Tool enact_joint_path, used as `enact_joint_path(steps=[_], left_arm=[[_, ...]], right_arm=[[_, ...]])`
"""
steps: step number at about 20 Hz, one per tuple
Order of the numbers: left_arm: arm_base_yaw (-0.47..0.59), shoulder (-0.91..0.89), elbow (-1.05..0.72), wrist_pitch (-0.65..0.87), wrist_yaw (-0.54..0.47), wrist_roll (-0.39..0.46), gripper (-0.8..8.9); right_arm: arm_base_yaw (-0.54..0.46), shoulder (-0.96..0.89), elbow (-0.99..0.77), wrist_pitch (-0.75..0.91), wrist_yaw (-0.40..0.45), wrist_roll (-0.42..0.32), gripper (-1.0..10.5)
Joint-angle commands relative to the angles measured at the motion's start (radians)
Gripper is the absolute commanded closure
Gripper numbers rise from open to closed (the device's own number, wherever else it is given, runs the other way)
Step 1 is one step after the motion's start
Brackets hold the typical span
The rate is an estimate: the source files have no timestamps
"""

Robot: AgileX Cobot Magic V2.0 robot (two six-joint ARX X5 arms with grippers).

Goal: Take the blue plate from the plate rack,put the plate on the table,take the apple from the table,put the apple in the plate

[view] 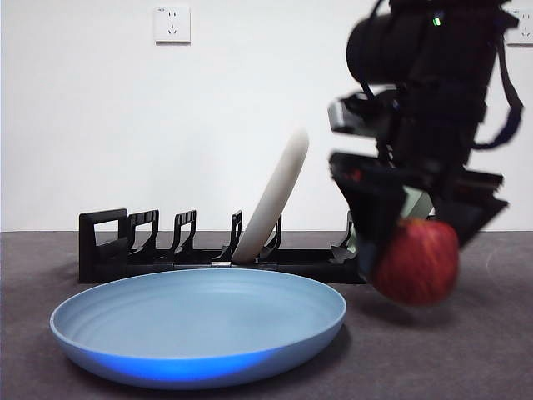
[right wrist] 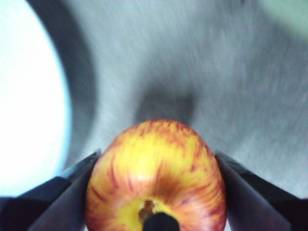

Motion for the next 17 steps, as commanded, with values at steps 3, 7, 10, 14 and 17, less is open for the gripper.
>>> enact_joint_path(steps=[3,7,10,14,17], left_arm=[[0.102,-0.038,-0.169,0.092,0.105,-0.018,3.11],[0.202,-0.171,-0.43,0.228,0.159,-0.058,3.11],[0.263,-0.317,-0.619,0.309,0.172,-0.076,3.11],[0.293,-0.51,-0.791,0.322,0.197,-0.13,3.12],[0.292,-0.612,-0.824,0.27,0.256,-0.17,3.12]], right_arm=[[0.062,-0.045,0.104,-0.026,-0.059,0.018,9.6],[0.161,-0.041,0.166,-0.011,-0.08,0.017,9.6],[0.227,-0.04,0.169,0.055,-0.08,0.017,9.6],[0.263,0.024,0.191,0.087,-0.08,0.017,9.6],[0.277,0.108,0.205,0.113,-0.08,0.015,9.6]])
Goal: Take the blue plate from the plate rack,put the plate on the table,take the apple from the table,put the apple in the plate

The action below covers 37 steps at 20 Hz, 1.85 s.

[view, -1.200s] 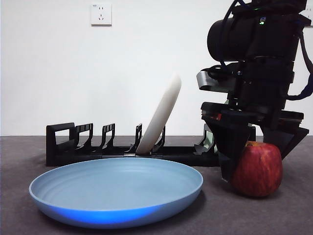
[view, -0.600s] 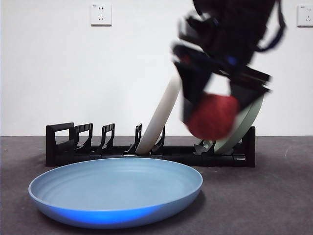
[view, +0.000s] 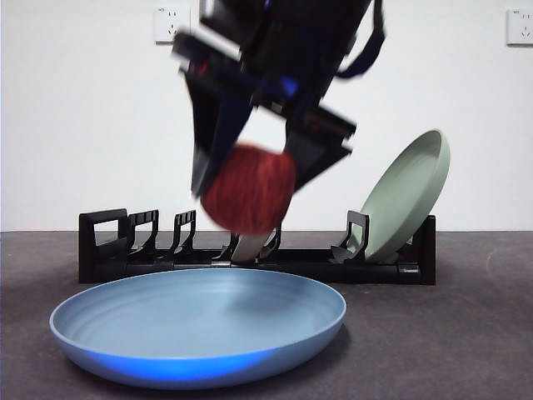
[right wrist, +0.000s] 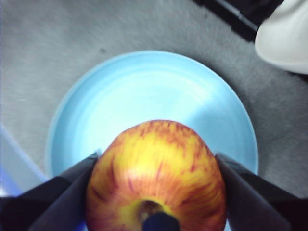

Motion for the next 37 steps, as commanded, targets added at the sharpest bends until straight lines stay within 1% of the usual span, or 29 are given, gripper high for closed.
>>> enact_joint_path(steps=[1,3,6,7,8,9,11,12,13,17,19,23,27,31,32,34,35,36,37], left_arm=[[0.003,-0.066,-0.006,-0.038,0.035,-0.048,3.12],[0.003,-0.111,-0.006,-0.077,0.041,-0.051,3.12],[0.003,-0.153,-0.006,-0.147,0.039,-0.052,3.12],[0.003,-0.159,-0.006,-0.168,0.039,-0.052,3.12],[0.003,-0.163,-0.006,-0.182,0.039,-0.053,3.12],[0.003,-0.165,-0.006,-0.191,0.039,-0.053,3.12],[0.003,-0.166,-0.006,-0.198,0.039,-0.053,3.12],[0.003,-0.166,-0.006,-0.197,0.04,-0.052,3.12],[0.003,-0.166,-0.006,-0.196,0.042,-0.053,3.12],[0.003,-0.166,-0.006,-0.195,0.047,-0.052,3.12],[0.003,-0.166,-0.006,-0.191,0.065,-0.051,3.12],[0.003,-0.166,-0.006,-0.142,0.168,-0.045,3.12],[0.003,-0.166,-0.006,-0.042,0.288,-0.02,3.12],[0.003,-0.16,-0.006,0.036,0.352,-0.015,3.15],[0.003,-0.157,-0.006,0.048,0.36,-0.012,3.15],[0.003,-0.149,-0.006,0.068,0.359,0.001,3.2],[0.003,-0.143,-0.006,0.076,0.359,0.008,3.45],[0.003,-0.137,-0.006,0.084,0.36,0.012,4.09],[0.003,-0.132,-0.006,0.09,0.361,0.014,4.66]], right_arm=[[0.008,0.078,0.014,0.017,-0.001,-0.002,9.6],[0.013,0.141,0.016,0.028,0.003,-0.014,9.6],[0.014,0.187,0.016,0.029,0.006,-0.014,9.6],[0.014,0.193,0.016,0.029,0.006,-0.014,9.4],[0.014,0.194,0.016,0.029,0.006,-0.014,8.9],[0.014,0.194,0.016,0.028,0.006,-0.013,7.7],[0.016,0.194,0.016,0.025,0.006,-0.008,5.0],[0.016,0.194,0.016,0.025,0.006,-0.002,4.4],[0.018,0.194,0.016,0.025,0.005,0.0,4.1],[0.019,0.18,0.024,0.022,0.005,0.003,4.1],[0.019,0.16,0.04,0.002,0.006,0.011,4.1],[0.018,0.076,0.066,-0.031,0.006,0.015,4.1],[0.018,-0.063,0.066,-0.044,0.007,0.016,4.1],[0.005,-0.204,0.066,-0.086,0.012,0.013,4.3],[0.003,-0.236,0.066,-0.098,0.013,0.013,4.8],[-0.003,-0.307,0.066,-0.135,0.046,0.01,6.6],[-0.006,-0.336,0.066,-0.153,0.069,0.002,7.5],[-0.009,-0.374,0.066,-0.177,0.098,-0.008,8.7],[-0.012,-0.4,0.066,-0.193,0.122,-0.012,9.5]])
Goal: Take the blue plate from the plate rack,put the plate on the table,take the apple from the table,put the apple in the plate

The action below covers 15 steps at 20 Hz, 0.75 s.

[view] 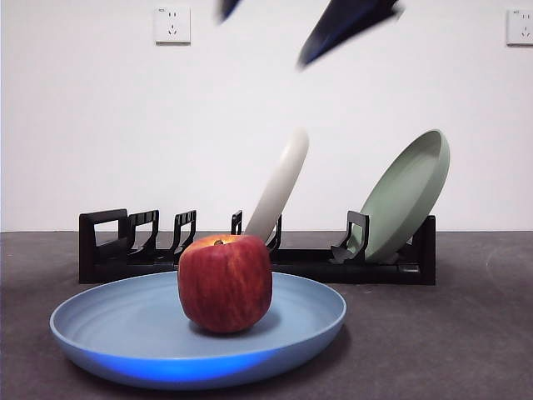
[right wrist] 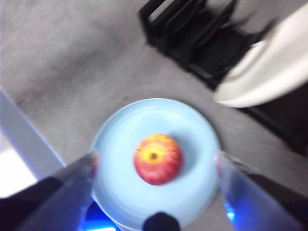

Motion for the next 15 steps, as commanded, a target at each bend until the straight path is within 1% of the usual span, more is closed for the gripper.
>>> enact_joint_path(steps=[1,2,4,5,8,9,11,12,13,14,15], left_arm=[[0.002,0.015,-0.006,0.026,0.004,0.029,5.32],[0.002,0.021,-0.006,0.031,0.009,0.036,6.25],[0.002,0.035,-0.006,0.041,0.036,0.048,8.42],[0.002,0.042,-0.006,0.047,0.052,0.049,8.18],[0.002,0.058,-0.016,0.066,0.08,0.093,8.21],[0.002,0.058,-0.035,0.089,0.08,0.098,8.21],[0.002,0.037,-0.11,0.14,0.079,0.097,8.21],[0.002,0.02,-0.156,0.168,0.078,0.097,8.21],[0.002,-0.006,-0.212,0.203,0.077,0.096,8.21],[0.002,-0.034,-0.263,0.233,0.078,0.083,8.21],[0.002,-0.064,-0.312,0.266,0.08,0.054,8.21]], right_arm=[[-0.009,-0.076,-0.002,-0.045,0.066,-0.016,9.6],[-0.01,-0.104,-0.002,-0.06,0.09,-0.015,9.6],[-0.01,-0.152,-0.002,-0.085,0.127,-0.015,9.6],[-0.01,-0.173,-0.003,-0.094,0.144,-0.015,9.6],[-0.01,-0.244,-0.023,-0.095,0.195,-0.014,9.6],[-0.01,-0.277,-0.051,-0.076,0.194,-0.009,9.6],[-0.01,-0.371,-0.167,0.024,0.195,0.023,9.6],[-0.01,-0.427,-0.242,0.086,0.195,0.029,9.6],[-0.01,-0.491,-0.329,0.153,0.196,0.053,9.6],[-0.01,-0.549,-0.409,0.208,0.197,0.074,9.6],[-0.01,-0.606,-0.483,0.249,0.222,0.096,9.6]])
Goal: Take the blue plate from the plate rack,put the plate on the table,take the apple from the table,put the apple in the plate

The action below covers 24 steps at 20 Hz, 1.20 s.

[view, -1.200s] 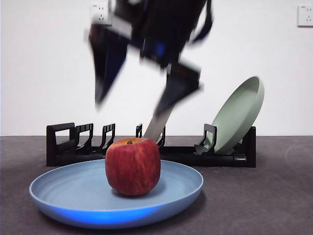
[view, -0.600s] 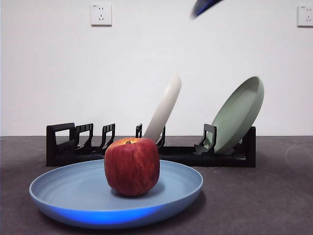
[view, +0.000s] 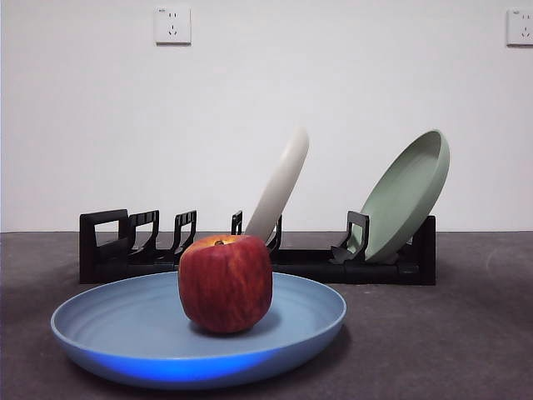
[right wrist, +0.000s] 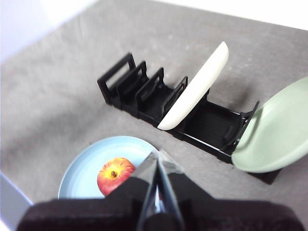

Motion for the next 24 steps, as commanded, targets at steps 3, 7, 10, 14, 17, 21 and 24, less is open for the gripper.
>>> enact_joint_path(steps=[3,7,10,14,17,21,24], left_arm=[[0.002,-0.13,-0.166,0.101,0.002,-0.08,8.21],[0.002,-0.159,-0.18,0.086,0.001,-0.095,8.17],[0.002,-0.159,-0.18,0.058,-0.006,-0.092,8.17],[0.002,-0.159,-0.18,0.056,-0.006,-0.092,8.17],[0.002,-0.159,-0.18,0.056,-0.006,-0.092,8.17],[0.055,-0.222,-0.182,0.072,-0.004,0.003,8.17],[0.159,-0.305,-0.23,0.14,-0.005,0.05,8.17]], right_arm=[[0.0,-0.204,-0.265,0.095,0.08,0.078,9.6],[0.0,-0.274,-0.31,0.098,0.147,0.134,9.5],[0.0,-0.274,-0.31,0.097,0.156,0.133,9.5],[0.001,-0.274,-0.31,0.096,0.154,0.133,9.5],[0.001,-0.274,-0.31,0.096,0.154,0.133,9.5],[0.001,-0.274,-0.31,0.096,0.154,0.133,9.5],[0.0,-0.274,-0.31,0.095,0.154,0.133,9.5]])
